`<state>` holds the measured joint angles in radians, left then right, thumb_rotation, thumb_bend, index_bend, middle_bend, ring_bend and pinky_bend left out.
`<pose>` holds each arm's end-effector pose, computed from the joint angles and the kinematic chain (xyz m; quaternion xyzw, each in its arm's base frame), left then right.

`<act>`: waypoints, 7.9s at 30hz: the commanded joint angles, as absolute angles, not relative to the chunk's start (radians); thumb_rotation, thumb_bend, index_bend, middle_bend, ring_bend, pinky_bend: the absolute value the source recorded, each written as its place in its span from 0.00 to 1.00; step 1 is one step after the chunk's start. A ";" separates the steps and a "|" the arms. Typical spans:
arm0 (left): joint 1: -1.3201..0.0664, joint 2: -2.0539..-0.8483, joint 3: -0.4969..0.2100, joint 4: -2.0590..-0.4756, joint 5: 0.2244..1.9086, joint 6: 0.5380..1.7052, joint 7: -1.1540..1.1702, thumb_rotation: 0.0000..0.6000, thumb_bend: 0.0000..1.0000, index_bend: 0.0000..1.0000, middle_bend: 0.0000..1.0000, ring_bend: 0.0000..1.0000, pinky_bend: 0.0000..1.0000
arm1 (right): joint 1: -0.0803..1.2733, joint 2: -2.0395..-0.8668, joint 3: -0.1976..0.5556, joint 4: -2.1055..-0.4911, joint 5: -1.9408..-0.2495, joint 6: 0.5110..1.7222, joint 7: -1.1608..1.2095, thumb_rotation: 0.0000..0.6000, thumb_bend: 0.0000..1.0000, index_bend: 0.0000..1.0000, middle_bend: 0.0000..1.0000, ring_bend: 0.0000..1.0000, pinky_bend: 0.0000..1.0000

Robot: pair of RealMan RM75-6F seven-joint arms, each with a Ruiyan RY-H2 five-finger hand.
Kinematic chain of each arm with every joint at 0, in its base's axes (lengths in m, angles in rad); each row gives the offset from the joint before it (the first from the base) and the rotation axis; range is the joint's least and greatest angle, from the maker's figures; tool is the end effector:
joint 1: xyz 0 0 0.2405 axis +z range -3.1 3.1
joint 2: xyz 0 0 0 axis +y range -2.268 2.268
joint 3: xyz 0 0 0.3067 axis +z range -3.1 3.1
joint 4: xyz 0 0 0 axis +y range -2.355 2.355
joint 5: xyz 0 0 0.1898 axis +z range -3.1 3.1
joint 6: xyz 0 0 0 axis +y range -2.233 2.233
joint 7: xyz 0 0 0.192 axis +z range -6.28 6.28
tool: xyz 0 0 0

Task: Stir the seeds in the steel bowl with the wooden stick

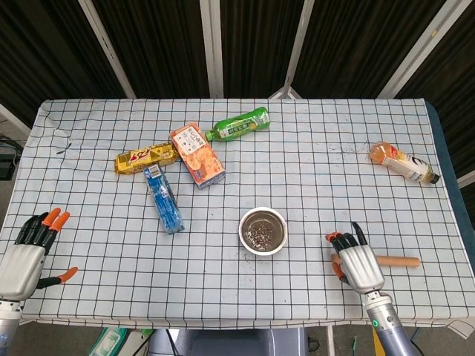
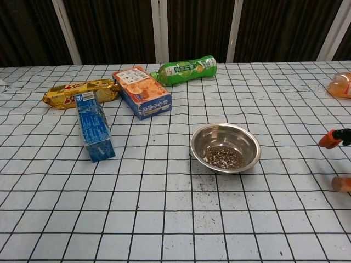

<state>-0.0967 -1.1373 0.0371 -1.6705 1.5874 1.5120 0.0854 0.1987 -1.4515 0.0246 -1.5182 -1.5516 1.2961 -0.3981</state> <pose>-0.3248 0.2165 0.1720 -0.6358 -0.3782 -0.3877 0.5499 -0.3043 -0.2558 0.0439 0.7157 -0.3287 0.3302 0.5203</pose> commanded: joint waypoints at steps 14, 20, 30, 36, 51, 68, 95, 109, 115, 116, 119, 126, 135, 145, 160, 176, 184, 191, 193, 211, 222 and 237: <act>-0.096 -1.132 0.031 -1.676 1.581 1.496 0.079 1.00 0.05 0.00 0.00 0.00 0.00 | 0.200 -1.493 0.020 -1.450 -1.501 1.283 -0.463 1.00 0.32 0.36 0.35 0.31 0.02; -0.095 -1.129 0.031 -1.678 1.580 1.493 0.075 1.00 0.05 0.00 0.00 0.00 0.00 | 0.200 -1.496 0.020 -1.439 -1.486 1.281 -0.467 1.00 0.32 0.41 0.39 0.34 0.03; -0.093 -1.127 0.029 -1.676 1.579 1.489 0.069 1.00 0.05 0.00 0.00 0.00 0.00 | 0.210 -1.497 0.024 -1.432 -1.480 1.278 -0.448 1.00 0.32 0.47 0.41 0.38 0.05; -0.094 -1.126 0.027 -1.683 1.576 1.483 0.074 1.00 0.05 0.00 0.00 0.00 0.00 | 0.213 -1.494 0.022 -1.428 -1.469 1.270 -0.444 1.00 0.32 0.47 0.41 0.38 0.05; -0.094 -1.121 0.024 -1.690 1.572 1.476 0.074 1.00 0.05 0.00 0.00 0.00 0.00 | 0.221 -1.484 0.010 -1.440 -1.450 1.244 -0.459 1.00 0.40 0.47 0.41 0.38 0.05; -0.090 -1.120 0.024 -1.685 1.575 1.476 0.064 1.00 0.05 0.00 0.00 0.00 0.00 | 0.225 -1.478 -0.002 -1.444 -1.443 1.235 -0.460 1.00 0.53 0.52 0.46 0.45 0.34; -0.091 -1.120 0.020 -1.692 1.575 1.473 0.062 1.00 0.05 0.00 0.00 0.00 0.00 | 0.233 -1.461 0.020 -1.436 -1.545 1.343 -0.266 1.00 0.60 0.63 0.55 0.58 0.63; -0.089 -1.122 0.022 -1.692 1.578 1.473 0.060 1.00 0.05 0.00 0.00 0.00 0.00 | 0.231 -1.358 0.118 -1.662 -1.519 1.428 0.005 1.00 0.61 0.65 0.56 0.59 0.62; -0.089 -1.123 0.021 -1.693 1.577 1.472 0.061 1.00 0.05 0.00 0.00 0.00 0.00 | 0.224 -1.300 0.206 -1.759 -1.414 1.437 0.206 1.00 0.61 0.65 0.56 0.59 0.63; -0.089 -1.124 0.021 -1.693 1.577 1.472 0.062 1.00 0.05 0.00 0.00 0.00 0.00 | 0.223 -1.295 0.216 -1.766 -1.399 1.434 0.227 1.00 0.61 0.66 0.56 0.59 0.63; -0.090 -1.124 0.021 -1.693 1.575 1.470 0.062 1.00 0.05 0.00 0.00 0.00 0.00 | 0.218 -1.277 0.248 -1.787 -1.344 1.424 0.295 1.00 0.61 0.66 0.56 0.59 0.62; -0.090 -1.123 0.021 -1.693 1.576 1.469 0.059 1.00 0.05 0.00 0.00 0.00 0.00 | 0.209 -1.251 0.292 -1.809 -1.268 1.407 0.381 1.00 0.61 0.66 0.56 0.60 0.63; -0.088 -1.124 0.021 -1.691 1.581 1.476 0.052 1.00 0.05 0.00 0.00 0.00 0.00 | 0.206 -1.357 0.337 -1.779 -1.323 1.527 0.459 1.00 0.61 0.66 0.56 0.60 0.63; -0.089 -1.125 0.014 -1.686 1.577 1.481 0.027 1.00 0.05 0.00 0.00 0.00 0.00 | 0.274 -1.562 0.384 -1.629 -1.430 1.651 0.519 1.00 0.61 0.66 0.56 0.60 0.63; -0.097 -1.121 0.006 -1.686 1.552 1.459 0.007 1.00 0.05 0.00 0.00 0.00 0.00 | 0.389 -1.725 0.404 -1.595 -1.459 1.615 0.567 1.00 0.61 0.66 0.56 0.60 0.63; -0.097 -1.120 0.005 -1.687 1.545 1.455 0.006 1.00 0.05 0.00 0.00 0.00 0.00 | 0.424 -1.855 0.345 -1.489 -1.484 1.612 0.584 1.00 0.61 0.66 0.56 0.60 0.63; -0.098 -1.121 0.003 -1.687 1.537 1.452 0.006 1.00 0.05 0.00 0.00 0.00 0.00 | 0.438 -1.916 0.315 -1.390 -1.501 1.606 0.602 1.00 0.61 0.66 0.56 0.60 0.63; -0.099 -1.121 0.001 -1.689 1.536 1.451 0.002 1.00 0.05 0.00 0.00 0.00 0.00 | 0.449 -1.975 0.293 -1.263 -1.516 1.610 0.609 1.00 0.61 0.66 0.56 0.60 0.63; -0.099 -1.120 0.001 -1.689 1.536 1.451 -0.001 1.00 0.05 0.00 0.00 0.00 0.00 | 0.450 -1.992 0.287 -1.224 -1.517 1.609 0.617 1.00 0.61 0.66 0.56 0.60 0.63; -0.100 -1.116 0.003 -1.686 1.537 1.447 -0.015 1.00 0.05 0.00 0.00 0.00 0.00 | 0.463 -2.031 0.284 -1.139 -1.536 1.623 0.625 1.00 0.61 0.66 0.56 0.60 0.63; -0.100 -1.116 0.003 -1.686 1.539 1.448 -0.017 1.00 0.05 0.00 0.00 0.00 0.00 | 0.466 -1.974 0.301 -1.246 -1.551 1.637 0.572 1.00 0.61 0.66 0.56 0.60 0.63; -0.102 -1.115 0.003 -1.685 1.540 1.448 -0.017 1.00 0.05 0.00 0.00 0.00 0.00 | 0.457 -2.008 0.268 -1.179 -1.539 1.620 0.583 1.00 0.61 0.66 0.56 0.60 0.63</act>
<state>-0.1018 -1.1150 0.0028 -1.6853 1.5403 1.4476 -0.0170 0.4568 -2.0060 0.2702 -1.1811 -1.5381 1.6211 0.5820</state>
